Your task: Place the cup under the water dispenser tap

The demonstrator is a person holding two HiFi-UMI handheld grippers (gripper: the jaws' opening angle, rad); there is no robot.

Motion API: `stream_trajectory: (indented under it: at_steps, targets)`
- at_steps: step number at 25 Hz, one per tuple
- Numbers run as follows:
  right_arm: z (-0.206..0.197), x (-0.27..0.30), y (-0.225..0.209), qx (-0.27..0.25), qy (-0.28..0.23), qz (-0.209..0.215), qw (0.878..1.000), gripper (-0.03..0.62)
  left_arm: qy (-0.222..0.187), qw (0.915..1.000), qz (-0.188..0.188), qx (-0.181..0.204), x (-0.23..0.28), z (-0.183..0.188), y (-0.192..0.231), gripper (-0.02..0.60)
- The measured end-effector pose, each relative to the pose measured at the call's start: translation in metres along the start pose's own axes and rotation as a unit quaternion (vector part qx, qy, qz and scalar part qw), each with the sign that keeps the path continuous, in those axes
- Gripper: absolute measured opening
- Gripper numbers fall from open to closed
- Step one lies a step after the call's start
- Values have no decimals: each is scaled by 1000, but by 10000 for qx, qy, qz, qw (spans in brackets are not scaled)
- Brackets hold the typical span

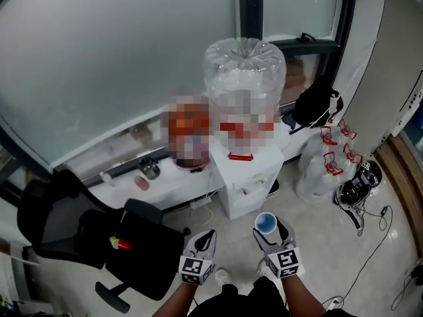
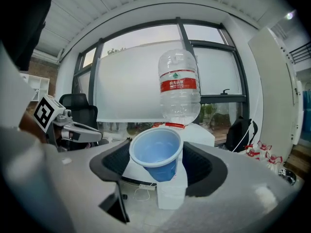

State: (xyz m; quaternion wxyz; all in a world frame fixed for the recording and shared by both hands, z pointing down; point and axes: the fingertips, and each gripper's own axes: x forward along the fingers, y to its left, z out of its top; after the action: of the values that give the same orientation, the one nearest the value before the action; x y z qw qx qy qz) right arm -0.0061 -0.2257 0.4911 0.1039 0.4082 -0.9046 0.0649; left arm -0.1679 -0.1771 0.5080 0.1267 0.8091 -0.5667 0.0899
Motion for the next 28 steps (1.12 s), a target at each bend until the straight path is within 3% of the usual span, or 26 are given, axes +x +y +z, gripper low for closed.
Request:
stream_trajectory:
  at_steps: [7,11,16,20,25,28]
  targets:
    - [-30,27,-11,70,275,356,9990,336,398,9986,331,-117,22,-22,9,17]
    - [-55,48,-16,134,365,532,9978,336,265,9991,316,-43,41,-43,14,17]
    - [-95,76,-19,260,363,537,9976,336,464,9981,404,-50,59,-87,16,17]
    - [-128,99,-28,422,424,490,9970,336,320,9973,656,-61,76,-106,23,17]
    - [-181,131,-51,282,533,519,9968,336,558,9938,915,-285,98,-166,34,17]
    - [-210,151,-60,163,577,583,9965,336,489,9940,949,-251,111,-185,38,17]
